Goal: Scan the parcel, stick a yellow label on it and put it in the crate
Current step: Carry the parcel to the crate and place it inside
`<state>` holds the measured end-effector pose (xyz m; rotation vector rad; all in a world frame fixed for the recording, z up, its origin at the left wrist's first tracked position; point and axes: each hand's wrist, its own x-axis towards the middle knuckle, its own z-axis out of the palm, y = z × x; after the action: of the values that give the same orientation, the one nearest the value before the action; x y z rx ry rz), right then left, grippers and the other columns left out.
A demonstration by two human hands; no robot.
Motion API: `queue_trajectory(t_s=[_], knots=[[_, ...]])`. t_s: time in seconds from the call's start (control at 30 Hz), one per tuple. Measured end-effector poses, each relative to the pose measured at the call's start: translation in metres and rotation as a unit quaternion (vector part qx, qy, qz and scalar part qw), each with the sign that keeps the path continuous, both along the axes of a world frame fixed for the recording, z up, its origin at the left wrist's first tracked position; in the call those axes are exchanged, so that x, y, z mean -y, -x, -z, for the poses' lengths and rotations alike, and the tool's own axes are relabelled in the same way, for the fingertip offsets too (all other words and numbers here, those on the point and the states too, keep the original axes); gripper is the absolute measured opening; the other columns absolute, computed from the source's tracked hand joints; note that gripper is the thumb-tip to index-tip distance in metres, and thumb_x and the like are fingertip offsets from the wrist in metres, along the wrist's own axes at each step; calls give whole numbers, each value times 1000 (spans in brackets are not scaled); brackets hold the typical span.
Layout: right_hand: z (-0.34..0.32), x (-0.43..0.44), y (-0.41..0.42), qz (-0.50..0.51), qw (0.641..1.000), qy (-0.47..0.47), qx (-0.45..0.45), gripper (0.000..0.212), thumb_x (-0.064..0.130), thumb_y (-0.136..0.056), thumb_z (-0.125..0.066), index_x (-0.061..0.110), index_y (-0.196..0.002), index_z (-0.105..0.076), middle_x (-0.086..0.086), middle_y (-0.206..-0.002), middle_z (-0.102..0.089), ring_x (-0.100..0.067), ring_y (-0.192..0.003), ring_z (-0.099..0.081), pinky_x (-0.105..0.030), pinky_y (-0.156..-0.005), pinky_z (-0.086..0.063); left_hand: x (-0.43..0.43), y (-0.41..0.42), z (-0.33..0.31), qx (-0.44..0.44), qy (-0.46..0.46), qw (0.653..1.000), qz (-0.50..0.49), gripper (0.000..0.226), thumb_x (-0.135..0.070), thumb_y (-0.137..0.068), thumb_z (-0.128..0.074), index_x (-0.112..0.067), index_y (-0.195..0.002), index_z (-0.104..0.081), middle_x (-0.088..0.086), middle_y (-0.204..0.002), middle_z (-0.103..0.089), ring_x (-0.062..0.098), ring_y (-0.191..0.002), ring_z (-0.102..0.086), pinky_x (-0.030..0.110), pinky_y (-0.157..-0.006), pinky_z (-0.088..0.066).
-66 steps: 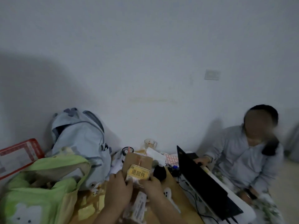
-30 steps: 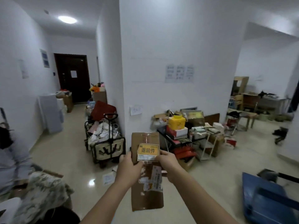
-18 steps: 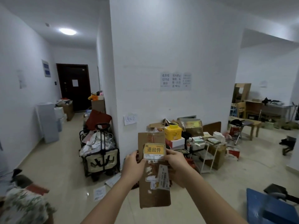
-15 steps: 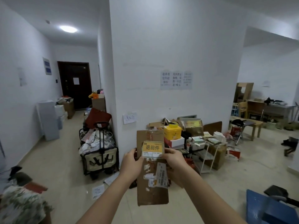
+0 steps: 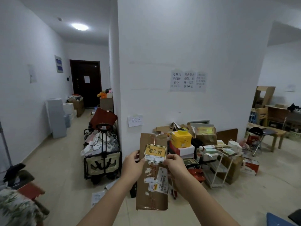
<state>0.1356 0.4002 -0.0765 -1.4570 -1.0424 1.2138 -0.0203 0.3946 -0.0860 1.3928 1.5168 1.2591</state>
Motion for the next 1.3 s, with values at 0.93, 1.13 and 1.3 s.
queue_trajectory(t_s=[0.93,1.13,1.3], knots=[[11,-498,-11,-26,1000,-12,-12,10,13,-90,-58,17,-97,-53,-6,-99,-70,-21,-91,-70,-53,-90,-55,-487,-16,14,-59,-26,997,-53,28,-34,-87,-55,-34,-112,-67,-3,-114,-68,20,-97,-68,45,-83,-58],[5,-603,-32,-56,998,-9,-29,9,12,-90,-58,17,-95,-53,-2,-92,-66,-24,-94,-68,-49,-92,-54,-585,-40,5,-28,-9,996,-89,33,-30,-89,-56,-24,-121,-64,-3,-118,-68,19,-96,-68,43,-84,-58],[11,-671,-39,-82,996,2,-31,10,11,-92,-57,14,-101,-55,-3,-89,-67,-20,-81,-68,-45,-87,-57,-645,-51,8,-4,10,994,-113,34,-27,-90,-56,-25,-123,-63,0,-112,-70,16,-88,-69,38,-78,-59]])
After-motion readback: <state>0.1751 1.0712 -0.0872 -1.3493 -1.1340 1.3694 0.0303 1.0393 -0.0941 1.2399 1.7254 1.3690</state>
